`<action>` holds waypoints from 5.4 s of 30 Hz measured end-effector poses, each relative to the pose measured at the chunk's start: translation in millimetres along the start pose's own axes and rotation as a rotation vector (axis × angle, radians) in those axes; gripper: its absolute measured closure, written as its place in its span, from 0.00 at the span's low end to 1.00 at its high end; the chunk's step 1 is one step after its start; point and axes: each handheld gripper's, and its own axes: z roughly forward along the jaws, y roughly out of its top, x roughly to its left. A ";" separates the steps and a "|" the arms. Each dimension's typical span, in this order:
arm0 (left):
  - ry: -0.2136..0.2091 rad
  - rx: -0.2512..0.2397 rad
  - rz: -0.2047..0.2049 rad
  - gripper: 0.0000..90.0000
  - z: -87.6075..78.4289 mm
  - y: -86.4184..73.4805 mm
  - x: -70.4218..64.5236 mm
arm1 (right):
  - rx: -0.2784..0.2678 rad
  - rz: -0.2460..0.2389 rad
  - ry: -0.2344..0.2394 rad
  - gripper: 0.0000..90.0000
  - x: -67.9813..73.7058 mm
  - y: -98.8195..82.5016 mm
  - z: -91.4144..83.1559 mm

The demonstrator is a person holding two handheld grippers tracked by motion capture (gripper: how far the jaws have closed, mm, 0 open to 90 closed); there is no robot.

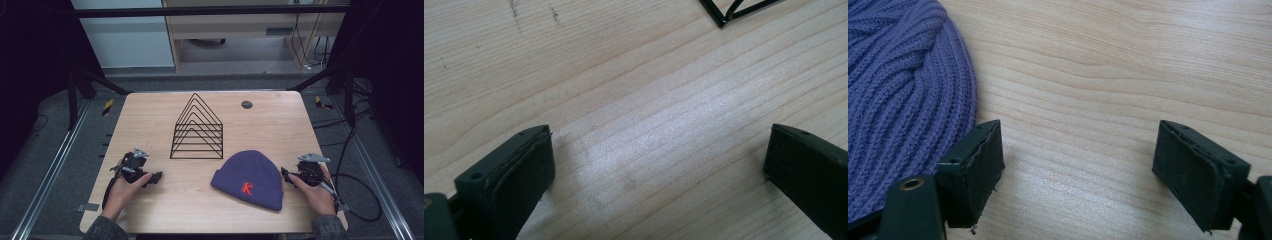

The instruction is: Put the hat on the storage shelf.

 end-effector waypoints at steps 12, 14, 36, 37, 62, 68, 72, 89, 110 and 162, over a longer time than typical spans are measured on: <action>-0.003 0.005 0.010 0.00 -0.5 0.0 -2.3 | 0.013 0.009 0.007 0.18 2.3 0.9 -0.1; -0.004 0.004 0.010 0.00 -0.5 -0.1 -2.4 | 0.018 0.010 0.009 0.18 3.1 1.0 -0.7; -0.015 0.008 0.022 0.00 -1.2 -0.8 -3.3 | 0.068 -0.042 0.034 0.20 15.0 26.5 -7.1; -0.015 0.008 0.022 0.00 -1.2 -0.8 -3.3 | 0.068 -0.042 0.034 0.20 15.0 26.5 -7.1; -0.018 0.008 0.025 0.00 -1.1 -0.8 -3.5 | 0.186 -0.182 0.131 0.40 44.2 94.9 6.0; -0.018 0.008 0.028 0.00 -1.1 -0.6 -3.4 | 0.203 -0.179 0.161 0.45 49.6 101.7 13.6; -0.018 0.007 0.029 0.00 -1.0 -0.7 -3.5 | 0.219 -0.180 0.171 0.48 52.9 102.8 21.5; -0.022 0.003 0.032 0.00 -0.6 -0.5 -4.2 | 0.296 -0.183 0.174 0.48 70.1 96.2 51.6; -0.025 0.001 0.037 0.00 -0.2 -0.3 -4.6 | 0.278 -0.207 0.224 0.90 74.6 104.0 30.9; -0.102 -0.325 0.159 0.08 -111.8 115.0 -7.2 | -0.119 -0.408 0.366 0.91 80.5 219.2 -134.6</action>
